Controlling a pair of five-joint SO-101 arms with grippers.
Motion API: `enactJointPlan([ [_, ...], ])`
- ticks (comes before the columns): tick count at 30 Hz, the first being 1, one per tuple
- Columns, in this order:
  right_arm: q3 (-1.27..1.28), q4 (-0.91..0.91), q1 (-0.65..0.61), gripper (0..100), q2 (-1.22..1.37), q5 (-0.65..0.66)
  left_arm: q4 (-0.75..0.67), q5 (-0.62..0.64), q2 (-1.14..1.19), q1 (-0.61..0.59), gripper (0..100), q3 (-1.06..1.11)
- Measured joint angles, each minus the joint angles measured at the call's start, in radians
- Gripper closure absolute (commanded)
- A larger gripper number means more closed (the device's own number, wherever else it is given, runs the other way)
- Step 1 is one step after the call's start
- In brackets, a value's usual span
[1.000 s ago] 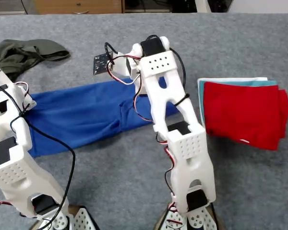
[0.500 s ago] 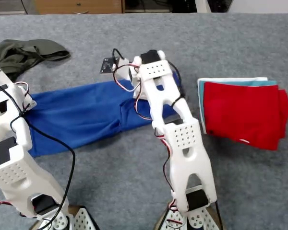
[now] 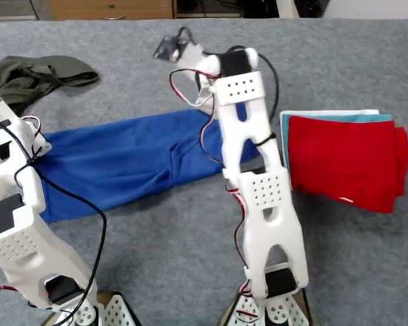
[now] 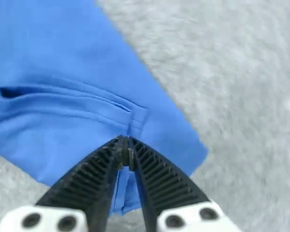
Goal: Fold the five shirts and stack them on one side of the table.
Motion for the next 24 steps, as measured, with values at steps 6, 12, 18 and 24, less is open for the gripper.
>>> enactJointPlan([
  [6,0.083,0.002,0.038,99.3,-0.18,-0.132,0.347,-0.064,-0.13,-0.023,95,-0.201],
  [12,0.344,0.002,0.094,99.3,-0.454,-0.14,0.736,-0.166,-0.281,-0.04,82,-0.413],
  [18,0.595,-0.153,0.221,99.3,-0.517,-0.14,0.864,-0.279,-0.364,-0.052,82,-0.405],
  [24,0.74,-0.436,0.273,99.3,-0.517,-0.103,0.847,-0.379,-0.29,-0.089,82,-0.344],
])
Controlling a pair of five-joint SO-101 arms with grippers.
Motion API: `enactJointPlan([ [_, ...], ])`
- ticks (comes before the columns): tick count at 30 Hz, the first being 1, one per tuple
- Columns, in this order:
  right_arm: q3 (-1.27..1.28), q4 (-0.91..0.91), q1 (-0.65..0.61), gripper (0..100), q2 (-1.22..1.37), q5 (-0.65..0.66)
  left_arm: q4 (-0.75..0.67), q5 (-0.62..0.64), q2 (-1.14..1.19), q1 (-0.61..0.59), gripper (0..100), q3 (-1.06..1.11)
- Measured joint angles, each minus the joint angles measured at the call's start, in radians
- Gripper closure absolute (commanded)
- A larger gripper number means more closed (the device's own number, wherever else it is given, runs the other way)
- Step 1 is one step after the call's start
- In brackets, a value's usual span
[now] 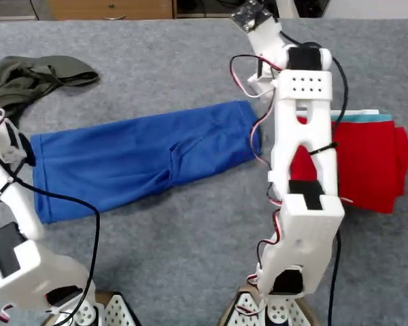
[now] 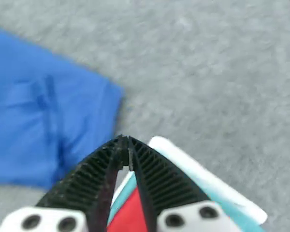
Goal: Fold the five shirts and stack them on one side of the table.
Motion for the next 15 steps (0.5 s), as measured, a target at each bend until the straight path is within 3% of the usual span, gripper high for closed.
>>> enactJointPlan([
  [6,0.137,-0.183,0.041,99.4,-0.006,-0.057,-0.058,-0.11,0.029,-0.021,83,0.081],
  [11,0.348,-0.419,0.031,99.4,-0.006,-0.19,-0.209,-0.117,0.029,-0.023,83,0.264],
  [15,0.445,-0.597,0.026,99.4,-0.006,-0.226,-0.318,-0.103,0.015,-0.023,83,0.331],
])
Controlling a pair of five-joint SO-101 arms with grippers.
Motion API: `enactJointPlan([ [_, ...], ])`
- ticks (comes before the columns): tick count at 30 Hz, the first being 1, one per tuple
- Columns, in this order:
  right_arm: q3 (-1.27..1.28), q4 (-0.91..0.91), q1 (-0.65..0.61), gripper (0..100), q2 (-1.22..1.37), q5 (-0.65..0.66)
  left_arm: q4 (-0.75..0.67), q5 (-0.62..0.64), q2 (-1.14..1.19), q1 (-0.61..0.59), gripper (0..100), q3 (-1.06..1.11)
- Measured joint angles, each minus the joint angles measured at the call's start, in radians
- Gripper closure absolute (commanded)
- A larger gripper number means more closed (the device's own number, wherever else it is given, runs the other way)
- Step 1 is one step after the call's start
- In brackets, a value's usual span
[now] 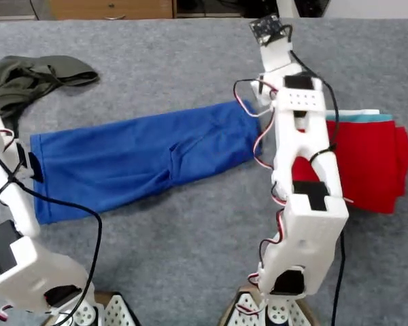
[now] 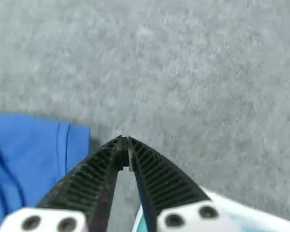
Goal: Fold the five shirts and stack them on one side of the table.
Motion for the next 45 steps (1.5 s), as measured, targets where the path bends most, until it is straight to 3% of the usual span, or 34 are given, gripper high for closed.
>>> enactJointPlan([
  [7,0.133,-0.183,-0.044,99.4,-0.002,-0.005,-0.052,0.031,0.002,0.043,83,0.009],
  [13,0.14,-0.203,-0.052,99.4,-0.003,-0.005,-0.175,0.035,0.121,0.048,83,0.038],
  [27,0.15,-0.213,-0.052,99.4,-0.003,-0.005,-0.219,0.02,0.284,0.026,83,0.005],
  [36,0.152,-0.221,-0.052,99.4,-0.003,-0.005,-0.238,0.02,0.308,0.041,97,0.003],
  [45,0.152,-0.221,-0.052,99.4,-0.003,-0.017,-0.201,0.02,0.302,0.06,98,-0.048],
])
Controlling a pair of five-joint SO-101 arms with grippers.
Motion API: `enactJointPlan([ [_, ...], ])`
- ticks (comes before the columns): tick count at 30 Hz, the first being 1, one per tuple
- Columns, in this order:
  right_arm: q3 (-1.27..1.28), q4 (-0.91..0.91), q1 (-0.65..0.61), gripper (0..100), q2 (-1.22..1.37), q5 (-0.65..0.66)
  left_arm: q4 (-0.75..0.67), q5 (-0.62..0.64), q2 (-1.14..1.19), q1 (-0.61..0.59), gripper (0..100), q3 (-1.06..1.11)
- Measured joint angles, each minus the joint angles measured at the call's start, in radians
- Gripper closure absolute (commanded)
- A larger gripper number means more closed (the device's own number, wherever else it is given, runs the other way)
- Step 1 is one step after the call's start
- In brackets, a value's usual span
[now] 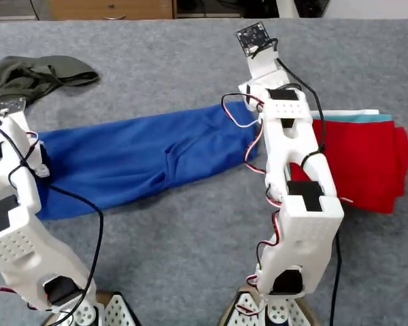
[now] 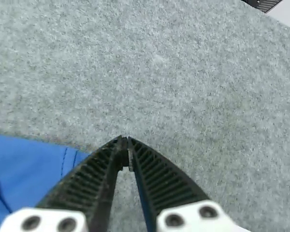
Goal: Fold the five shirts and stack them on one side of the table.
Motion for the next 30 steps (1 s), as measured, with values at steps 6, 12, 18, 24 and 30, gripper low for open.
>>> enactJointPlan([
  [6,0.002,0.0,0.018,99.4,-0.058,-0.058,0.167,-0.002,-0.032,-0.008,98,-0.198],
  [12,0.002,0.0,0.057,99.4,-0.083,-0.068,0.311,0.002,-0.041,-0.043,98,-0.394],
  [18,-0.028,0.0,0.057,99.4,-0.172,-0.121,0.446,0.002,-0.041,0.04,98,-0.534],
  [24,-0.031,0.026,0.098,99.4,-0.33,-0.121,0.543,0.002,-0.041,0.259,98,-0.628],
  [30,-0.115,0.031,0.19,99.3,-0.368,-0.104,0.555,0.055,-0.041,0.508,98,-0.64],
])
